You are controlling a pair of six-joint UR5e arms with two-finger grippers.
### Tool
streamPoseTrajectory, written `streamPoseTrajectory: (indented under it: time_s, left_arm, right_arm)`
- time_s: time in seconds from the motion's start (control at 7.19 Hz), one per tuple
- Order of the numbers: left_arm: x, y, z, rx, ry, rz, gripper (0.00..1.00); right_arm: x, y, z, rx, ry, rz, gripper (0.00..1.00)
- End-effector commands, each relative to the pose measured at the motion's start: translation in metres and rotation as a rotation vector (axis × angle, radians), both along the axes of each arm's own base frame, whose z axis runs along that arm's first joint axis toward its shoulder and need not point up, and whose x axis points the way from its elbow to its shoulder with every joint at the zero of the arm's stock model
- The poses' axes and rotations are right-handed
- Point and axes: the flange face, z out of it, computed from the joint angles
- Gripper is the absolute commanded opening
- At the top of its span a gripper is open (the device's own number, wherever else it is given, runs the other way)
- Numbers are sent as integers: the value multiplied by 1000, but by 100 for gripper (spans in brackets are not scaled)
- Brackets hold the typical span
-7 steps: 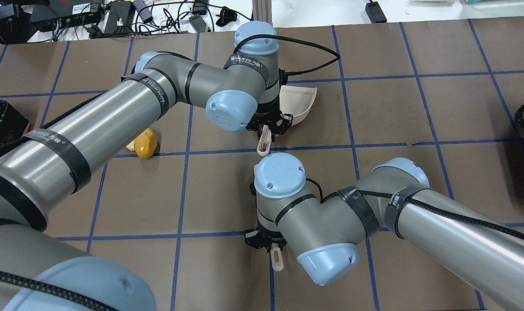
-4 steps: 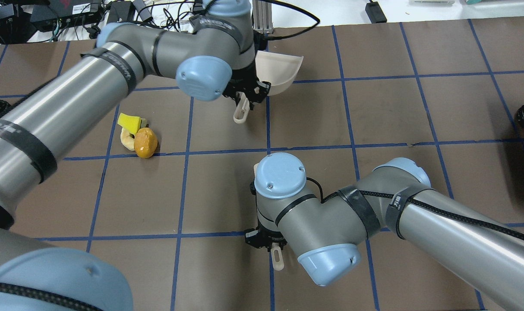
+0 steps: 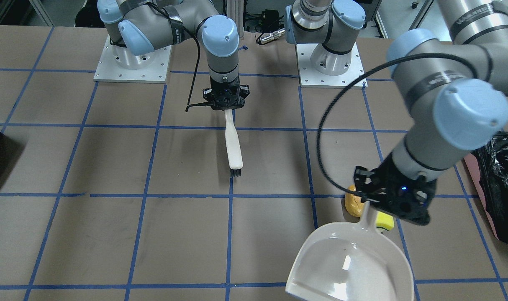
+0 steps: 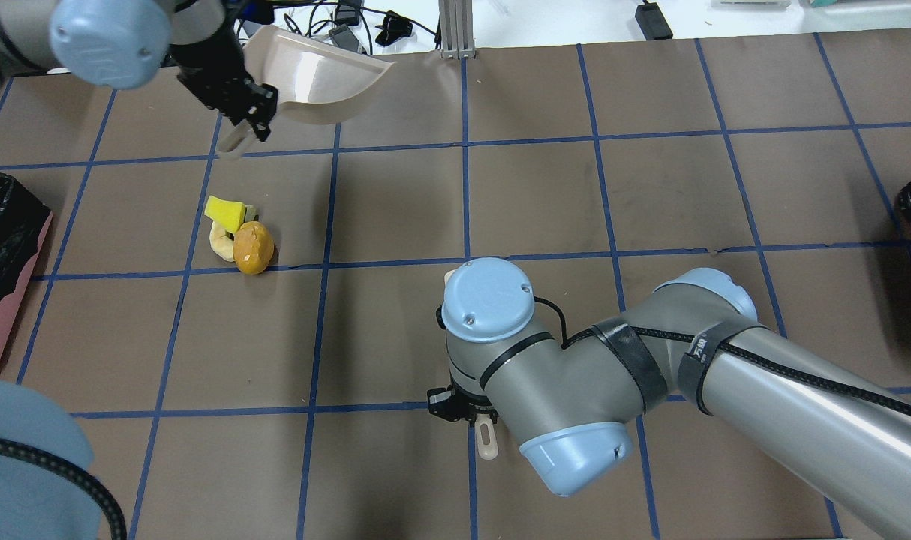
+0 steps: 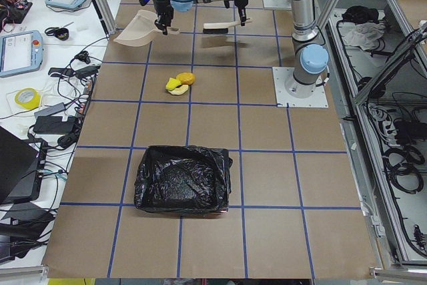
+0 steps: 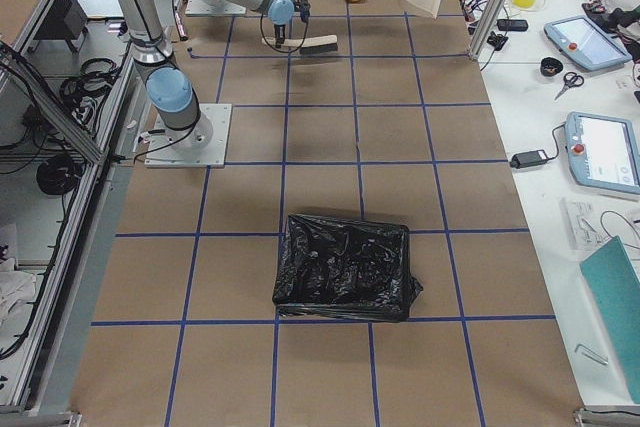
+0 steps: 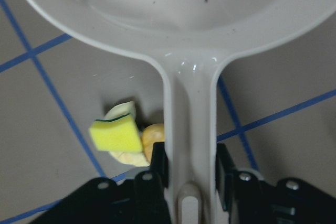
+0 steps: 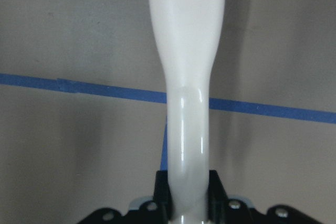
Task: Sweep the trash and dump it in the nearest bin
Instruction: 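Lower the dustpan beside the trash pile while the right gripper brings the brush over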
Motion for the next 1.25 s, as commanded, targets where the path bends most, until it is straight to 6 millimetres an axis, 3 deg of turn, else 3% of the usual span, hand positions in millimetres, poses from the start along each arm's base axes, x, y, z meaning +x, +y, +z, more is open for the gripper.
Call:
streamPoseTrajectory:
  time_s: [0.0, 0.28, 0.42, 0.56, 0.83, 0.97, 1.11]
  left_arm:
    - [130, 20, 13, 31, 3, -184, 0]
    - [224, 44, 3, 61, -3, -455, 0]
    - [275, 55, -7, 57, -1, -547, 0]
    - [309, 62, -22, 52, -15, -671, 0]
    - [326, 61, -64, 76, -142, -854, 0]
    - [327, 59, -85, 69, -171, -956, 0]
    - [330, 54, -104, 76, -169, -1024, 0]
  right_arm:
    - [5, -11, 17, -34, -4, -22, 0]
    - [3, -24, 30, -21, 16, -43, 0]
    - [9, -35, 54, 17, 40, -41, 0]
    - [15, -46, 81, 59, 65, -39, 0]
    - [21, -55, 109, 68, 56, -37, 0]
    - [20, -74, 104, 77, 53, -52, 0]
    - [31, -100, 100, 80, 50, -60, 0]
